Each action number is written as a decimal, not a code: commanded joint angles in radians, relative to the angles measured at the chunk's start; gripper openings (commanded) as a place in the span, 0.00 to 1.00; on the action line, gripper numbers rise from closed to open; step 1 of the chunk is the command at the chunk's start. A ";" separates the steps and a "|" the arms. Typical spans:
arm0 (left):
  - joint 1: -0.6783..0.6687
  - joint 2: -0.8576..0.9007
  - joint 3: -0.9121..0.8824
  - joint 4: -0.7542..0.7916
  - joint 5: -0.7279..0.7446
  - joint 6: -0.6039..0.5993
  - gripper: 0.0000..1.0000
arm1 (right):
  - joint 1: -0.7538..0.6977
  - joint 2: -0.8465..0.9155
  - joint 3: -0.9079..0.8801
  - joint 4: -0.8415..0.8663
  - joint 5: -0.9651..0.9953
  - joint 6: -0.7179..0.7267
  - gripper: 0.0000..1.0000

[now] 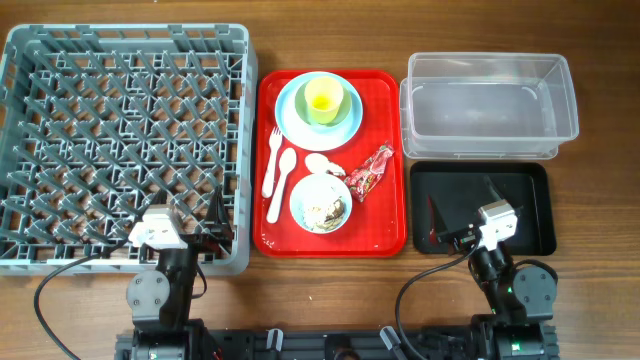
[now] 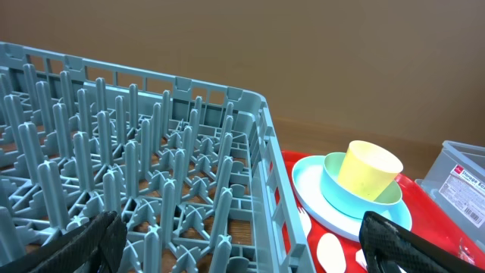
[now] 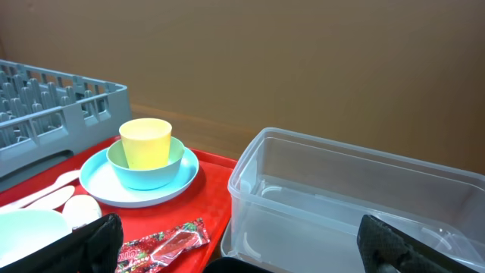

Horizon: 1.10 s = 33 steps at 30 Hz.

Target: Sort waste into correct bins and load items into the dishwasher rack

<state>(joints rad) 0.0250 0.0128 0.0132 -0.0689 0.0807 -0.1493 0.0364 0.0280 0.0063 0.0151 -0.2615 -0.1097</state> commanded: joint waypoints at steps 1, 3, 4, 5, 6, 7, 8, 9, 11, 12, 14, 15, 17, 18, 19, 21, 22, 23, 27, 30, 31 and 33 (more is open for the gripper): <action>-0.005 -0.006 -0.008 -0.002 0.008 0.011 1.00 | -0.005 0.002 0.000 0.004 -0.002 0.005 1.00; -0.005 -0.006 -0.008 -0.002 0.008 0.011 1.00 | -0.005 0.002 0.000 0.004 -0.002 0.005 1.00; -0.005 -0.006 -0.008 -0.002 0.008 0.011 1.00 | -0.005 0.002 0.000 0.004 -0.002 0.005 1.00; -0.005 -0.006 -0.008 -0.002 0.008 0.011 1.00 | -0.005 0.002 0.000 0.004 -0.002 0.005 1.00; -0.005 -0.006 -0.008 -0.002 0.008 0.011 1.00 | -0.005 0.002 0.000 0.004 -0.002 0.005 1.00; -0.005 -0.006 -0.008 -0.002 0.008 0.011 1.00 | -0.005 0.002 0.000 0.004 -0.002 0.005 1.00; -0.005 -0.006 -0.008 -0.002 0.008 0.011 1.00 | -0.005 0.002 0.000 0.004 -0.002 0.005 0.99; -0.005 -0.006 -0.008 -0.002 0.008 0.011 1.00 | -0.005 0.002 0.000 0.004 -0.002 0.005 1.00; -0.005 -0.006 -0.008 -0.002 0.008 0.011 1.00 | -0.005 0.002 0.000 0.004 -0.002 0.005 1.00; -0.005 -0.006 -0.008 -0.002 0.008 0.011 1.00 | -0.005 0.002 0.000 0.004 -0.002 0.005 1.00; -0.005 -0.006 -0.008 -0.002 0.008 0.011 1.00 | -0.005 0.002 0.000 0.004 -0.002 0.005 1.00; -0.005 -0.006 -0.008 -0.002 0.008 0.011 1.00 | -0.005 0.002 0.000 0.004 -0.002 0.005 1.00; -0.005 -0.006 -0.008 -0.002 0.008 0.011 1.00 | -0.005 0.002 0.000 0.004 -0.002 0.005 1.00; -0.005 -0.006 -0.008 -0.002 0.008 0.011 1.00 | -0.005 0.002 0.000 0.004 -0.002 0.005 1.00; -0.005 -0.006 -0.008 -0.002 0.008 0.011 1.00 | -0.005 0.002 0.000 0.004 -0.002 0.005 1.00; -0.005 -0.006 -0.008 0.033 0.010 0.011 1.00 | -0.005 0.002 0.000 0.004 -0.002 0.005 1.00; -0.005 -0.006 -0.008 0.039 0.036 0.010 1.00 | -0.005 0.002 0.000 0.004 -0.002 0.005 1.00; -0.005 -0.006 -0.008 0.027 0.049 0.012 1.00 | -0.005 0.002 0.000 0.004 -0.002 0.005 1.00; -0.005 -0.006 0.003 0.071 0.088 0.002 1.00 | -0.005 0.002 0.000 0.004 -0.002 0.005 1.00; -0.005 0.009 0.158 0.053 0.091 -0.132 1.00 | -0.005 0.002 0.000 0.004 -0.002 0.005 1.00; -0.005 0.035 0.218 0.048 0.096 -0.132 1.00 | -0.005 0.002 0.000 0.004 -0.002 0.005 1.00; -0.005 0.244 0.512 -0.072 0.169 -0.131 1.00 | -0.005 0.002 0.000 0.004 -0.002 0.005 1.00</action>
<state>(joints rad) 0.0250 0.0750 0.2497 -0.0616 0.1673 -0.2504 0.0364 0.0288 0.0063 0.0151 -0.2615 -0.1097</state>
